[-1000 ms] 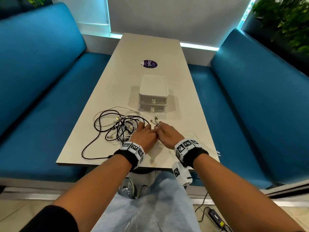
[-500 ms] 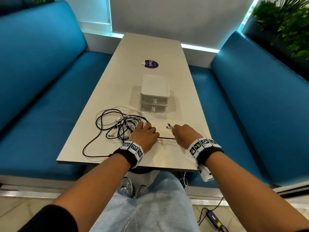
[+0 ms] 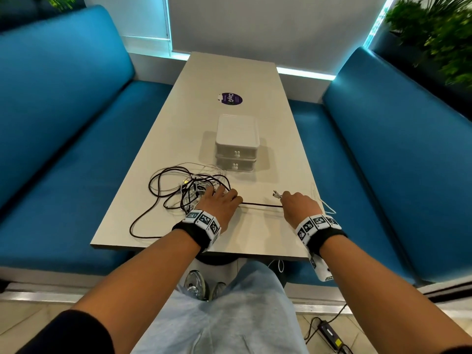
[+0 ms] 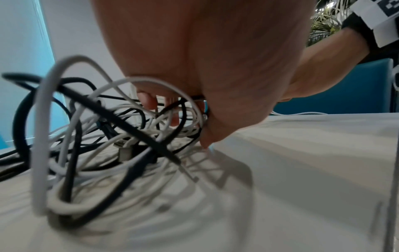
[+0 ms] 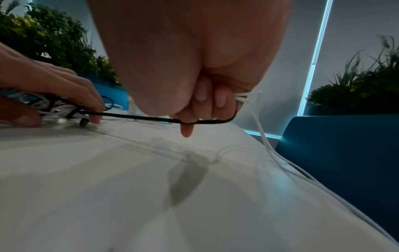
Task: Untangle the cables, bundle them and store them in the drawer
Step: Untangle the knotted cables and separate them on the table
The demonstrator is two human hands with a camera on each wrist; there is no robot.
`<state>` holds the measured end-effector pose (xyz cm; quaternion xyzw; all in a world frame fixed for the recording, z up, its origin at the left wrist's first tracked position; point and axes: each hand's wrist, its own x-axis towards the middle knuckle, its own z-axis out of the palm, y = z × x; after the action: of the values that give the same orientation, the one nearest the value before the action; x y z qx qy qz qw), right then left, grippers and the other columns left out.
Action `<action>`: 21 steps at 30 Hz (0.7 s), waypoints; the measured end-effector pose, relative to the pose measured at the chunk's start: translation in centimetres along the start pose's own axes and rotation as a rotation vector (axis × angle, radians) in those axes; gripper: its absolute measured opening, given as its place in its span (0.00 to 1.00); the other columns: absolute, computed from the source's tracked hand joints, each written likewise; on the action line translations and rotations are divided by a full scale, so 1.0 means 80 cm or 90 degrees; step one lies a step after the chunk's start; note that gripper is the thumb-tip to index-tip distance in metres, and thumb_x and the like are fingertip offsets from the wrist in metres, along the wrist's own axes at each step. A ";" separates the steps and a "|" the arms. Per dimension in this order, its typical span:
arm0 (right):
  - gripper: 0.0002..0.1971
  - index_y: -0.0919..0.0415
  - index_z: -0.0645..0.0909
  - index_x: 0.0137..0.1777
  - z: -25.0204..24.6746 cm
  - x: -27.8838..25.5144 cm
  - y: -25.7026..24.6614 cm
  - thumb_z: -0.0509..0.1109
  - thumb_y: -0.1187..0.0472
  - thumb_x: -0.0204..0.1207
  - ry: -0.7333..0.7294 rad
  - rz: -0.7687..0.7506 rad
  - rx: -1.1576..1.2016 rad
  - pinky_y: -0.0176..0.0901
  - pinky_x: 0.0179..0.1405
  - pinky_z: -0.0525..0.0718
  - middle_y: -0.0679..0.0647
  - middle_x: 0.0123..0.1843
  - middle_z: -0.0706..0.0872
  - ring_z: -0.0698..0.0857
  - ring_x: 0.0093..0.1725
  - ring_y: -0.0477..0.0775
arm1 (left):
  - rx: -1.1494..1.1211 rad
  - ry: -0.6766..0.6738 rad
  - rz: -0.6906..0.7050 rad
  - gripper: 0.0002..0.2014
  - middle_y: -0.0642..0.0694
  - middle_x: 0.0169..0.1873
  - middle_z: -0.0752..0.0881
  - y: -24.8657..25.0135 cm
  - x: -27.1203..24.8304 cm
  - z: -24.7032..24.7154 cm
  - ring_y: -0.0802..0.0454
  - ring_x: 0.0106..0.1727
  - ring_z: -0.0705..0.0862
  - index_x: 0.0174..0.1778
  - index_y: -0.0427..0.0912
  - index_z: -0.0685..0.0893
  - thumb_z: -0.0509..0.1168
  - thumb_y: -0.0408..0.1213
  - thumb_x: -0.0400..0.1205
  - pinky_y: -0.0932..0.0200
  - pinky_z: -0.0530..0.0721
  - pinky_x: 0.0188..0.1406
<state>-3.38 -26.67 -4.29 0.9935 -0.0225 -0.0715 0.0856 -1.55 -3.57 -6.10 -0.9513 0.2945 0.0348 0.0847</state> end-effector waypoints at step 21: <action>0.13 0.61 0.80 0.57 -0.002 0.008 -0.072 0.55 0.56 0.87 -0.055 -0.139 0.368 0.50 0.47 0.77 0.64 0.54 0.88 0.84 0.54 0.67 | 0.017 0.139 0.005 0.19 0.47 0.66 0.80 0.024 0.002 -0.011 0.42 0.77 0.65 0.67 0.46 0.73 0.51 0.32 0.79 0.37 0.52 0.78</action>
<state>-2.54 -21.02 -5.18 0.9692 0.0616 -0.1132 -0.2098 -2.47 -5.40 -5.54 -0.9470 0.3062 -0.0725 0.0647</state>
